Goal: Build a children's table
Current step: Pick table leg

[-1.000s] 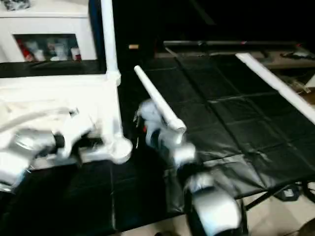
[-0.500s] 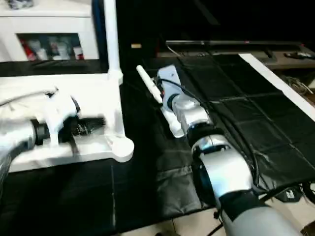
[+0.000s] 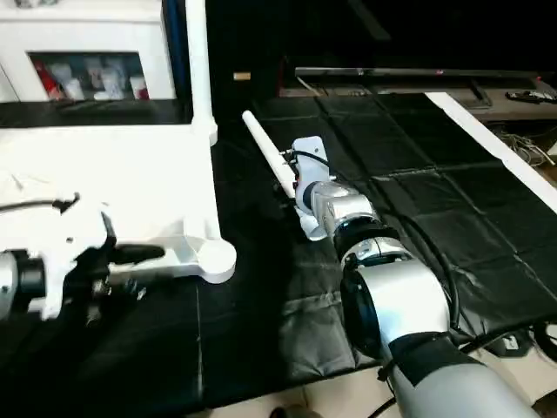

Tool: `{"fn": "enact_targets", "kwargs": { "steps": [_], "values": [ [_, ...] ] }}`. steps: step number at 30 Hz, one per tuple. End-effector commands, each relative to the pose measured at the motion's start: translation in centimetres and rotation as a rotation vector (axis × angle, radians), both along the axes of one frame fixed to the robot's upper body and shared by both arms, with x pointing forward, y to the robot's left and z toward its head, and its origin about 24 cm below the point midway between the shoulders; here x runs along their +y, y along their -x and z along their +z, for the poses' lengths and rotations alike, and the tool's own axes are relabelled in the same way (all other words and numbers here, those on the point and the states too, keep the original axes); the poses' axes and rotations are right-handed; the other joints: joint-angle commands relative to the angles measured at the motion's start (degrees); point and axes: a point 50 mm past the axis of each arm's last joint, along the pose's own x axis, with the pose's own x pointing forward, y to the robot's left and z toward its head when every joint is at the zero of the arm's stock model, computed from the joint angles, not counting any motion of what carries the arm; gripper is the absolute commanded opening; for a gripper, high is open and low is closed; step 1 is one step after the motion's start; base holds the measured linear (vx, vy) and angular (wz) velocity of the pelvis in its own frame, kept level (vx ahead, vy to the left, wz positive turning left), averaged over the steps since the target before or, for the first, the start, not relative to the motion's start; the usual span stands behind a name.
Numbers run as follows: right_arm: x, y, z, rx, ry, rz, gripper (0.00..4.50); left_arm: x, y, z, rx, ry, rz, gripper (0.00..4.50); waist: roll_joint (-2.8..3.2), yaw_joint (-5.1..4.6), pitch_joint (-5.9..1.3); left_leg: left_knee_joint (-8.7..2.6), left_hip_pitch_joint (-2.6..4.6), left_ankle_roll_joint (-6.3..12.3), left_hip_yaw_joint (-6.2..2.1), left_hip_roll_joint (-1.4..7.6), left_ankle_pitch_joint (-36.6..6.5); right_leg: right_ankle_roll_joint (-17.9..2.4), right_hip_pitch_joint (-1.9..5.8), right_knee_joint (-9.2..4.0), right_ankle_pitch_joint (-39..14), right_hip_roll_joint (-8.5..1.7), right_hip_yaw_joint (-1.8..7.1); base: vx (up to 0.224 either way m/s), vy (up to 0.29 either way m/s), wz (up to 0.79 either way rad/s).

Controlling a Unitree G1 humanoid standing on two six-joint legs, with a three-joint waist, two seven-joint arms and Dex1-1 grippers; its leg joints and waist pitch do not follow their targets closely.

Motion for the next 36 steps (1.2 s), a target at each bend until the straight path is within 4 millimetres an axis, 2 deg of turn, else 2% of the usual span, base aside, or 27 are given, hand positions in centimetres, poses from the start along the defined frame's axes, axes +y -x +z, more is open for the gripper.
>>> {"fn": "enact_targets", "kwargs": {
  "steps": [1, 3, 8, 10, 13, 16, 18, 20, 21, 22, 23, 24, 31, 36],
  "values": [
    [-0.4, -0.2, 0.5, 0.02, 0.036, -0.003, 4.5, 0.0, 0.3, 0.4, -0.01, -0.008, 0.005, 2.58, 1.34, 0.0, -2.9, -4.14, 0.1, -1.46, 0.05, 0.88, -15.2, -7.6, 2.76, -4.42, -18.8, -4.08, 3.58, 0.0, 0.0, 0.0],
    [-0.6, -0.1, 0.3, 0.036, 0.044, -0.021, 4.5, 0.0, 0.5, 0.5, -0.006, -0.011, 0.004, 2.78, 1.26, 0.0, -2.92, -4.09, 0.13, -1.45, 0.05, 0.88, -13.6, -8.5, 2.89, -4.04, -15.4, -4.14, 3.69, 0.0, 0.0, 0.0],
    [-1.0, 0.1, -0.2, 0.078, 0.022, -0.062, 4.5, -0.1, 0.9, 0.4, 0.006, -0.014, 0.004, 3.16, 1.2, -0.11, -2.51, -4.12, -0.05, -1.48, 0.15, 0.78, -13.0, -8.7, 2.98, -3.96, -14.0, -4.09, 3.74, 0.0, 0.0, 0.0],
    [-1.0, 0.4, -0.7, 0.109, 0.013, -0.044, 4.13, -0.2, 0.9, 0.5, 0.009, -0.014, 0.004, 3.48, 1.04, -0.13, -2.57, -4.1, -0.06, -1.37, 0.14, 0.81, -12.4, -8.7, 3.1, -3.87, -13.6, -4.11, 3.72, 0.0, 0.0, 0.0],
    [-1.1, 0.6, -0.9, 0.132, 0.017, -0.034, 4.07, -0.2, 0.9, 0.6, 0.01, -0.015, 0.005, 3.58, 0.98, -0.12, -2.53, -4.1, 0.03, -1.44, 0.14, 0.85, -12.7, -8.6, 3.06, -3.94, -14.2, -4.15, 3.73, 0.0, 0.0, 0.0],
    [-1.4, 0.6, -0.9, 0.157, 0.006, -0.038, 3.65, -0.1, 0.7, 0.7, 0.01, -0.014, 0.005, 3.99, 0.97, 0.02, -2.64, -4.13, 0.26, -1.77, 0.16, 0.92, -13.5, -8.4, 2.95, -4.11, -15.5, -4.18, 3.71, 0.0, 0.0, 0.0],
    [-1.7, 0.7, -0.9, 0.174, 0.006, -0.039, 3.57, -0.1, 0.6, 0.8, 0.012, -0.012, 0.001, 4.04, 0.9, 0.01, -2.86, -4.1, 0.28, -2.12, 0.11, 0.98, -13.7, -8.4, 3.09, -4.06, -15.8, -4.26, 3.69, 0.0, 0.0, 0.0],
    [-2.1, 0.7, -0.8, 0.194, 0.011, -0.044, 3.46, -0.2, 0.7, 0.8, 0.03, -0.006, -0.018, 4.14, 0.58, 0.03, -3.11, -4.04, 0.29, -2.28, 0.16, 0.98, -13.6, -8.4, 3.22, -4.07, -16.1, -4.31, 3.69, 0.0, 0.0, 0.0],
    [-2.3, 0.7, -0.9, 0.201, 0.015, -0.048, 3.23, -0.3, 0.8, 0.8, 0.033, -0.004, -0.023, 4.41, 0.59, 0.09, -3.24, -4.03, 0.35, -2.4, 0.15, 1.03, -13.5, -8.4, 3.21, -4.06, -16.4, -4.35, 3.66, 0.0, 0.0, 0.0],
    [-2.4, 0.7, -0.9, 0.203, 0.017, -0.049, 3.17, -0.3, 0.8, 0.8, 0.033, -0.004, -0.023, 4.47, 0.59, 0.08, -3.24, -4.02, 0.29, -2.46, 0.14, 1.02, -13.4, -8.3, 3.24, -4.04, -16.3, -4.36, 3.67, 0.0, 0.0, 0.0],
    [-2.5, 0.8, -0.9, 0.205, 0.024, -0.051, 3.17, -0.3, 0.8, 0.8, 0.033, -0.004, -0.023, 4.47, 0.61, 0.12, -3.22, -4.04, 0.25, -2.51, 0.13, 1.03, -13.3, -8.3, 3.27, -4.08, -16.3, -4.39, 3.67, 0.0, 0.0, 0.0],
    [-2.6, 0.8, -0.9, 0.21, 0.022, -0.055, 3.0, -0.3, 0.8, 0.7, 0.034, -0.006, -0.027, 4.49, 0.34, 0.17, -3.63, -3.92, 0.19, -2.6, 0.14, 1.07, -12.2, -8.3, 3.5, -3.89, -15.7, -4.5, 3.68, 0.0, 0.0, 0.0],
    [-3.6, 1.0, -1.4, 0.234, 0.037, -0.086, 2.34, -0.4, 0.3, 0.8, 0.022, -0.003, -0.025, 4.5, 0.18, 0.36, -4.63, -3.56, -0.01, -2.81, 0.28, 1.04, -9.2, -9.0, 3.96, -3.27, -11.6, -4.48, 3.63, 0.0, 0.0, 0.0],
    [-3.9, 1.1, -1.5, 0.235, 0.03, -0.102, 2.01, -0.4, -0.2, 0.9, 0.012, -0.007, -0.028, 4.5, 0.45, 0.72, -4.81, -3.39, -0.06, -3.14, 0.35, 0.99, -8.8, -9.3, 3.92, -3.15, -10.6, -4.47, 3.65, 0.0, 0.0, 0.0]
  ]
}}
